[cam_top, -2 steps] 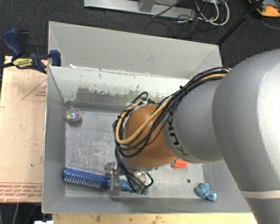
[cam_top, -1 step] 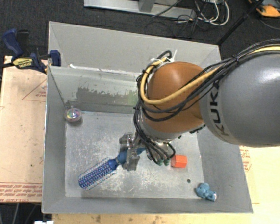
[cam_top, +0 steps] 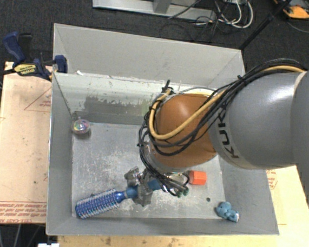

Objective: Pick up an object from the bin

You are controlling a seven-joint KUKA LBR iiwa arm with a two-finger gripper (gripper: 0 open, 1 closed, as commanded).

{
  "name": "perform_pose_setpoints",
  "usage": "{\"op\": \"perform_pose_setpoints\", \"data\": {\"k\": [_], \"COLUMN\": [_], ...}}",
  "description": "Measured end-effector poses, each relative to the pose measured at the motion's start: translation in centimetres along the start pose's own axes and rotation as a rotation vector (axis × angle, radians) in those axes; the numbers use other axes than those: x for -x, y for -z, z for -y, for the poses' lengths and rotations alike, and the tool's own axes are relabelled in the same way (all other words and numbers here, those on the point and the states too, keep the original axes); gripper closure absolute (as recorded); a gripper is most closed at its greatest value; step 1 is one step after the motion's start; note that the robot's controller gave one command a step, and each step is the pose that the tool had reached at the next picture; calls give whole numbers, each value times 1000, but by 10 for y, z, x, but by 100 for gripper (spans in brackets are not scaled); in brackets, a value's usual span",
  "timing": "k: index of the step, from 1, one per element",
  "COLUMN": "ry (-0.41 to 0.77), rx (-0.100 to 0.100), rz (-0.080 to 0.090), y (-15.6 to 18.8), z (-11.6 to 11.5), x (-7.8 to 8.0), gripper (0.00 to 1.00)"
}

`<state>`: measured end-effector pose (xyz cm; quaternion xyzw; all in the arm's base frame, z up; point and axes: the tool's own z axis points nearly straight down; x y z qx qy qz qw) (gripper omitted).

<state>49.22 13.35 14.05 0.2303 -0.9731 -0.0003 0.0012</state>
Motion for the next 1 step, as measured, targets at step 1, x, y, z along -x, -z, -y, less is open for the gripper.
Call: {"op": "perform_pose_setpoints", "data": {"k": [1], "ry": [13], "rx": [-3], "rz": [12], "y": [97], "z": [14], "x": [4], "gripper": [100]}}
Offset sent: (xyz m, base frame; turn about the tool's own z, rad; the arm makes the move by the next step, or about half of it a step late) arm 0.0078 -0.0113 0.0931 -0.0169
